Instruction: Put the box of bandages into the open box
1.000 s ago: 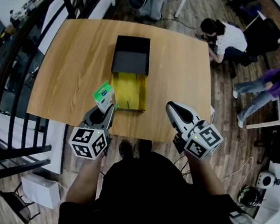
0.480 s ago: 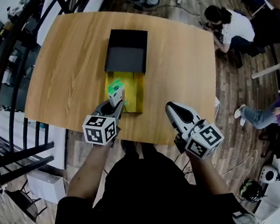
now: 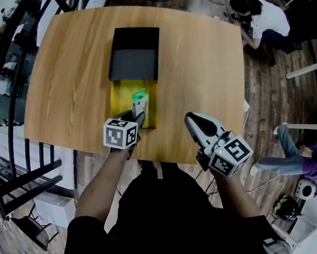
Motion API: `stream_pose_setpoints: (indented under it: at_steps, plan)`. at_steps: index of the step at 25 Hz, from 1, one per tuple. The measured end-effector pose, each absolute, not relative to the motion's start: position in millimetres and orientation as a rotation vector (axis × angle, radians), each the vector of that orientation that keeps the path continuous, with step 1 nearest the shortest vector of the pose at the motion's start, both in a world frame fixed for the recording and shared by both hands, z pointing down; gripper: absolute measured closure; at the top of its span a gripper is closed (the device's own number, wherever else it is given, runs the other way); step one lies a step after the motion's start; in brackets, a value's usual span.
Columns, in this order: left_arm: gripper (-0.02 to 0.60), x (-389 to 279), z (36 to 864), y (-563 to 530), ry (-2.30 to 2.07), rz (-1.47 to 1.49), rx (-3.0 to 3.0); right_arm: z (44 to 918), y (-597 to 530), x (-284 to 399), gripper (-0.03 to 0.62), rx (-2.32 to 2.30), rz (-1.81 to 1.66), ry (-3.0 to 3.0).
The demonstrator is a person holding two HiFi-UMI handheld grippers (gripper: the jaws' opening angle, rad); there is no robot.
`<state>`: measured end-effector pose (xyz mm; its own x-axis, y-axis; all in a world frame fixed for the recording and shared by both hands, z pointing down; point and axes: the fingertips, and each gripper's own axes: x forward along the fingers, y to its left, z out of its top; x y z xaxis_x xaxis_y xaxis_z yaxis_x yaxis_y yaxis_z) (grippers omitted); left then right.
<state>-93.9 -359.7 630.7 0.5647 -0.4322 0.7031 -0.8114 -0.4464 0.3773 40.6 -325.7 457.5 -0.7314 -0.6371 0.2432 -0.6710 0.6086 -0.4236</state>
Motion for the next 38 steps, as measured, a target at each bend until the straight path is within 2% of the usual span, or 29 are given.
stream_pose_setpoints:
  at_steps: [10, 13, 22, 33, 38]
  plan:
    - [0.48, -91.3, 664.0, -364.9, -0.958, 0.877, 2.025, 449.6, -337.3, 53.6, 0.556, 1.138, 0.758, -2.748]
    - [0.449, -100.7, 665.9, -366.3, -0.991, 0.95, 2.017, 447.5, -338.4, 56.0, 0.556, 1.139, 0.76, -2.748]
    - [0.426, -127.6, 666.4, -369.5, -1.1, 1.037, 2.019, 449.3, -338.2, 48.3, 0.556, 1.105, 0.761, -2.761]
    - [0.426, -154.5, 651.9, -373.4, -1.221, 1.004, 2.02, 443.6, -332.0, 43.6, 0.556, 1.11, 0.733, -2.763]
    - [0.451, -159.7, 620.3, -373.5, -1.278, 0.911, 2.079, 435.3, -330.4, 39.5, 0.556, 1.117, 0.684, -2.765]
